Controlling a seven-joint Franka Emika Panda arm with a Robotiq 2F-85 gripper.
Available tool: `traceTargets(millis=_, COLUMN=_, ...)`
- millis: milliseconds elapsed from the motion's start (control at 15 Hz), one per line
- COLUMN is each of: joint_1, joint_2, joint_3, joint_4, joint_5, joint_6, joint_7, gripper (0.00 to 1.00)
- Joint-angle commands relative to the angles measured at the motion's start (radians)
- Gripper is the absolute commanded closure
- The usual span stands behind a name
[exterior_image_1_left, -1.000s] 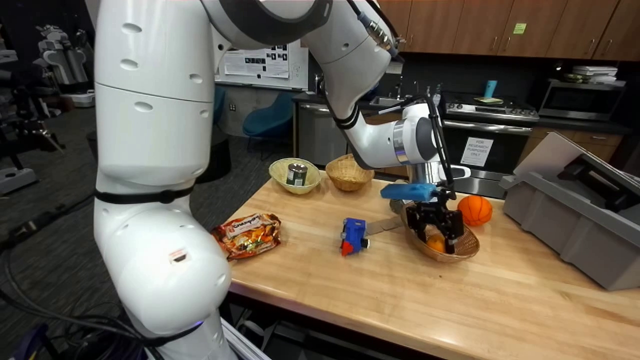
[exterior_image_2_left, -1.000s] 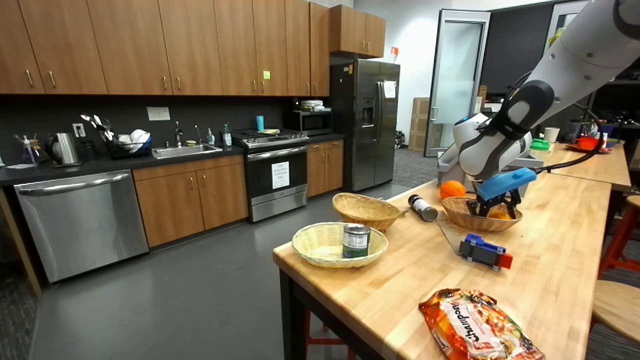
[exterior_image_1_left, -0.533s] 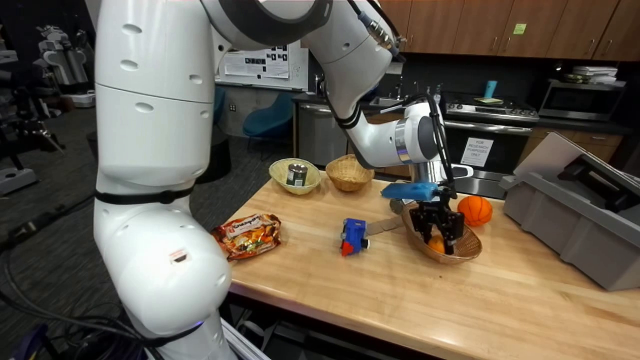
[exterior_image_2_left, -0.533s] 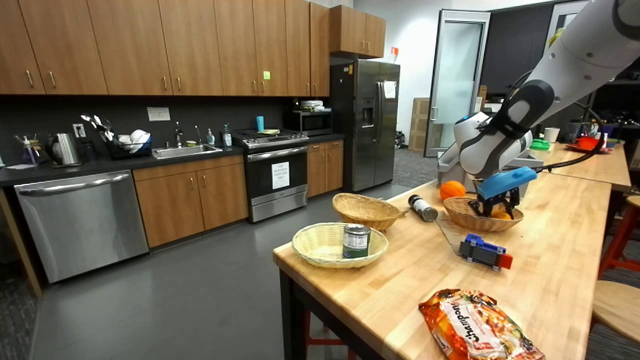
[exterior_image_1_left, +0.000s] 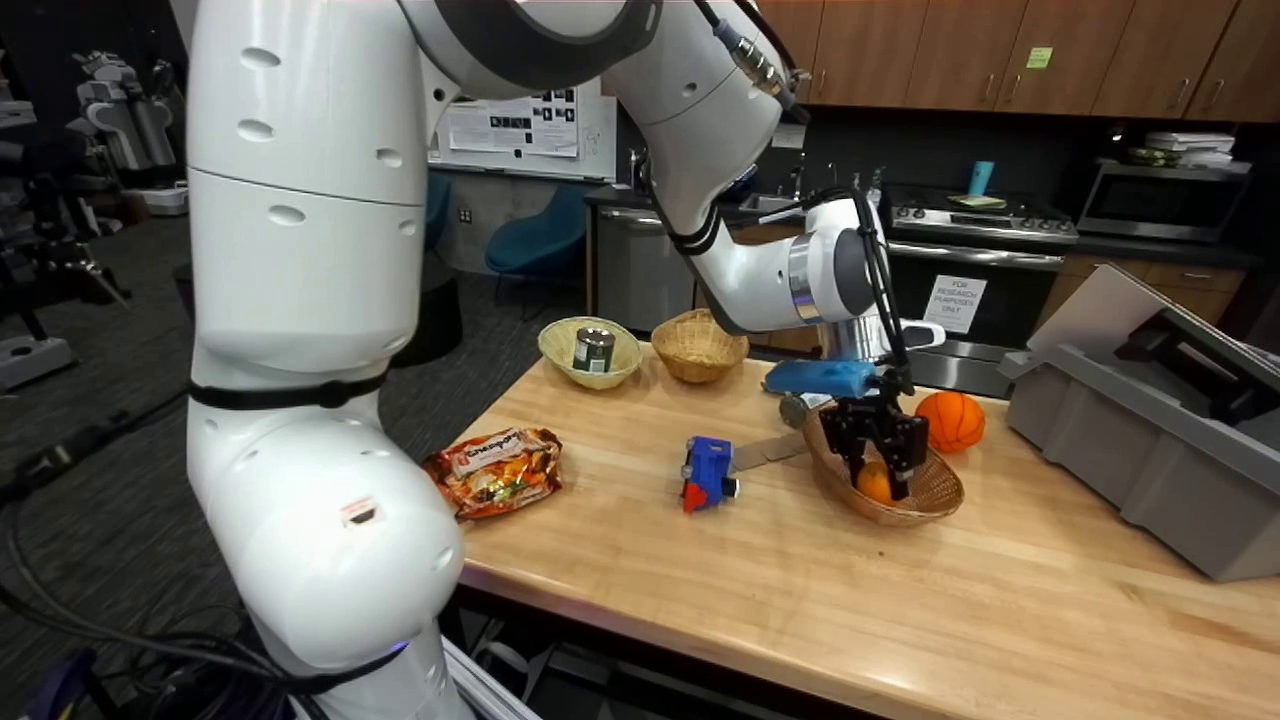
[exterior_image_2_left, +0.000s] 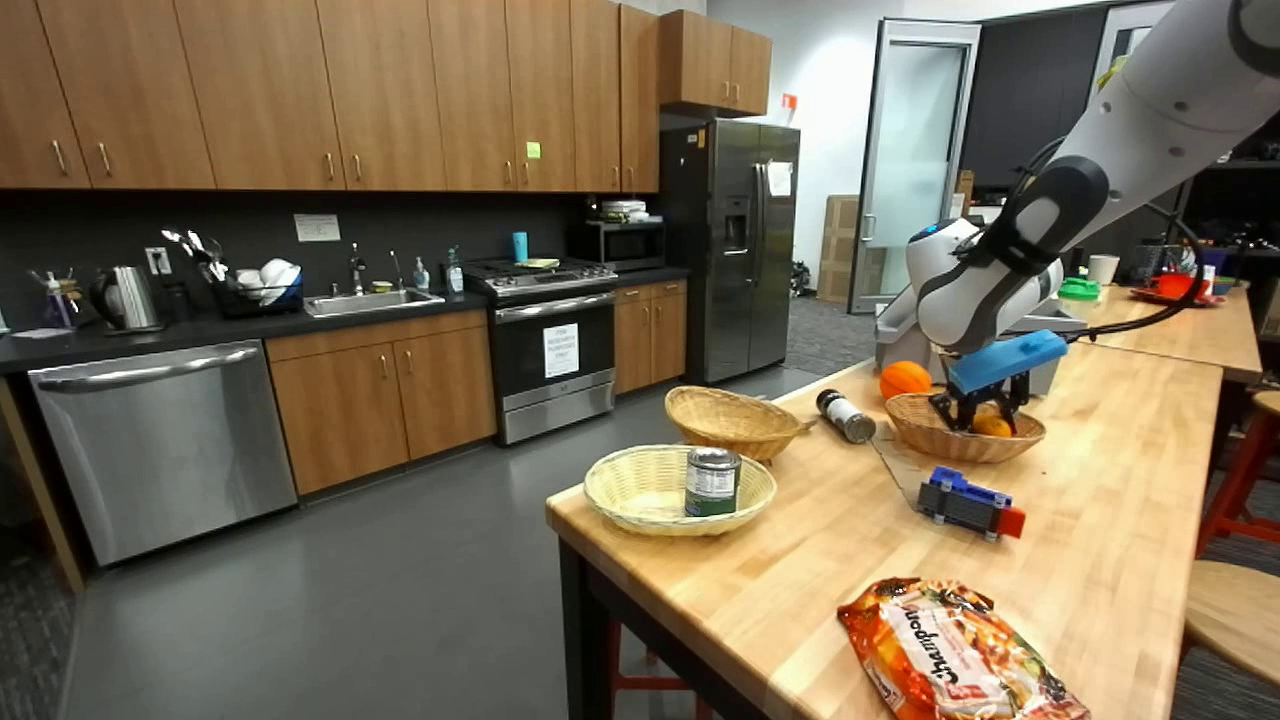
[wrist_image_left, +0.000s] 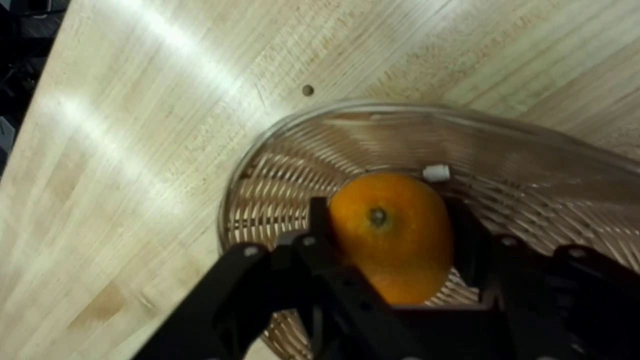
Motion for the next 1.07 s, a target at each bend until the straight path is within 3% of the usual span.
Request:
traceTargets(millis=0, joint_1=0.020, joint_2=-0.072, joint_3=-0.011, joint_4=-0.003, joint_5=-0.008, joint_6=-0.004, joint_7=-0.010, gripper=0.68)
traceTargets(millis=400, joint_1=0.029, joint_2=-0.137, joint_3=0.008, joint_4=0.035, joint_5=-0.009, joint_6=-0.046, joint_7=-0.041, gripper=0.68)
traceTargets(millis=1000, joint_1=0.075, joint_2=-0.129, joint_3=0.104, joint_4=0.131, joint_5=0.027, joint_6=-0.017, joint_7=-0.200, gripper=0.68)
